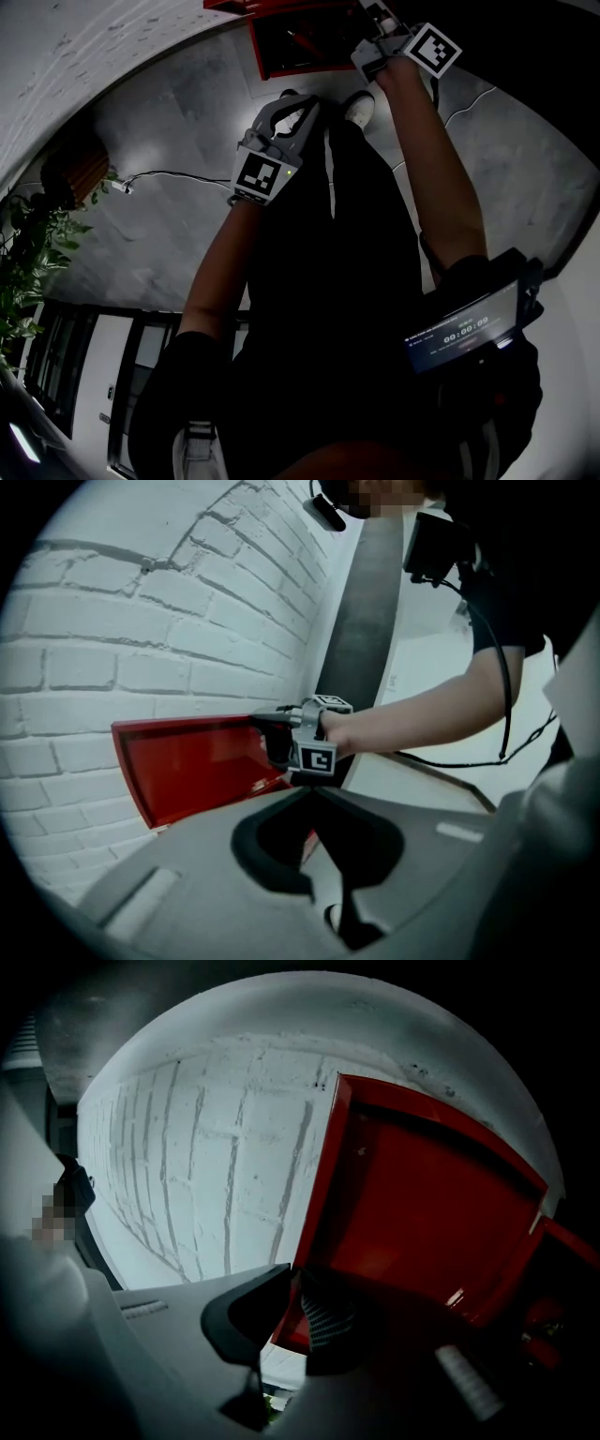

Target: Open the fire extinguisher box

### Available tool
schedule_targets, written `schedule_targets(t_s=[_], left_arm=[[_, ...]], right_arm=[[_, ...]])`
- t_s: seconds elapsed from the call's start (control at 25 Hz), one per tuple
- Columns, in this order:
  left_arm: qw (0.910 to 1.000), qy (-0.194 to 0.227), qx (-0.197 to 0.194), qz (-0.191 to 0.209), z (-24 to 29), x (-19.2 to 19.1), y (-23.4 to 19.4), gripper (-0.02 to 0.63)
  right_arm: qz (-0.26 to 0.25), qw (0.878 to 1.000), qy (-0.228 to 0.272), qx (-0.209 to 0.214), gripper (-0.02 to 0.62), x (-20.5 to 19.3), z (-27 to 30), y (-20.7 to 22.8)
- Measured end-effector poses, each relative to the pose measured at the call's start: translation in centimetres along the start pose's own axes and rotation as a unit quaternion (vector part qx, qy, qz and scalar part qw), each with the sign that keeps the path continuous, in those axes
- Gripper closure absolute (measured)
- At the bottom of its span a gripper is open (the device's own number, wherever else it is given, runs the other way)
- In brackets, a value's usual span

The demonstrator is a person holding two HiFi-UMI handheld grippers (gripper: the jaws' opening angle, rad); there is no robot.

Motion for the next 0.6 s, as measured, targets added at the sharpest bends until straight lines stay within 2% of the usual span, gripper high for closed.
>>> schedule_targets(t_s=[0.48,0.6], left_arm=[[0.9999,0.002,0.014,0.005,-0.2,0.4,-1.3,0.603],[0.9998,0.003,0.021,0.003,-0.5,0.2,-1.8,0.604]], right_arm=[[-0.008,1.000,0.008,-0.018,0.555,1.1,1.4,0.6],[-0.012,1.000,-0.005,-0.019,0.523,0.7,1.4,0.7]])
Point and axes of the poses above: the fingertips, and each gripper's own axes: z forward along the fingers, y to its right, x out of its top, the point moved 1 cm from there along -z, backward along the fingers, and after that the axes turned 14 degrees about z, right-handed, at the moved point
